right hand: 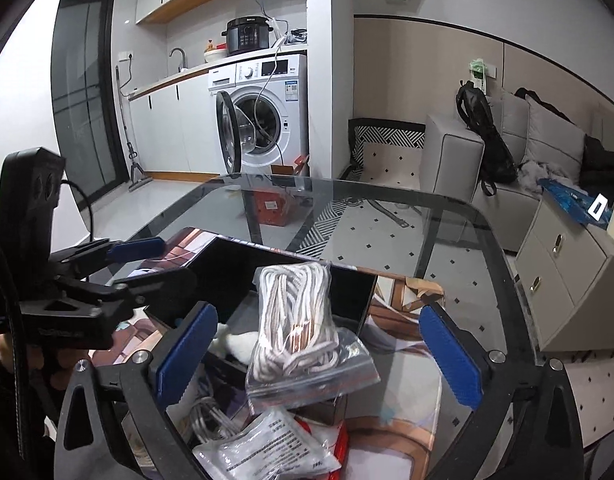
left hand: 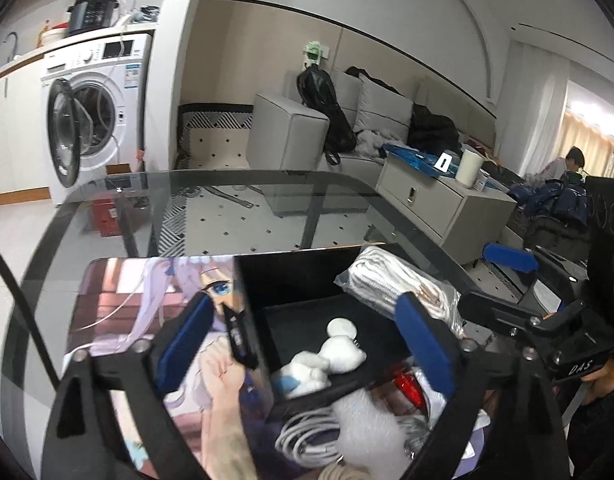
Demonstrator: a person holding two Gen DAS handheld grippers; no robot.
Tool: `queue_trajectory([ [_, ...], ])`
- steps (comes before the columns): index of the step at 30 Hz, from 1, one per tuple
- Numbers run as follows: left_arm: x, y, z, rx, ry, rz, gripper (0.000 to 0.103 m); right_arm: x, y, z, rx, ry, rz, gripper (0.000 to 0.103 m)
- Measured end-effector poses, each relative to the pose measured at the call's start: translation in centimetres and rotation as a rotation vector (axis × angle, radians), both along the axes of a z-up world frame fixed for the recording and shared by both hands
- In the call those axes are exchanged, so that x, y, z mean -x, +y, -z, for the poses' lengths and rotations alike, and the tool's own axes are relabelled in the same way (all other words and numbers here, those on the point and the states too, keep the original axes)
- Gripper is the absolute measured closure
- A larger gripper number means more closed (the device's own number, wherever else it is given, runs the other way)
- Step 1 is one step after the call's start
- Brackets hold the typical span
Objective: Organize soft objects
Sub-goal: 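Drop the plush into the black box with the left tool while the right tool releases the rope bag there, then move the left tool to the white foam while the right tool reaches the white printed pouch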
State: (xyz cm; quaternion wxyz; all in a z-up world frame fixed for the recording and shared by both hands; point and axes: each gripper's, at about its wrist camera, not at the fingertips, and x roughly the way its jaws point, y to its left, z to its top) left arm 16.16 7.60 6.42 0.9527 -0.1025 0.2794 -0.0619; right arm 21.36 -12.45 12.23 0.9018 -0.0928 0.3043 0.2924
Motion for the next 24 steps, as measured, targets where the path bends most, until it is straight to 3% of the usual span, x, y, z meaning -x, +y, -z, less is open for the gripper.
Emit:
queue_trajectory([
  [2, 0.9, 0.2, 0.0, -0.007, -0.002, -0.028, 0.0, 0.5, -0.3, 0.1, -0.014, 0.011, -0.004, 0.0],
  [15, 6.7, 0.6, 0.6, -0.077, -0.011, -0.133, 0.0, 3.9, -2.2, -0.6, -0.071, -0.027, 0.001, 0.0],
  [24, 8.4, 0.1, 1.4, -0.086, 0.013, -0.156, 0.0, 5.5, -3.7, 0.7, -0.06, -0.017, -0.002, 0.0],
])
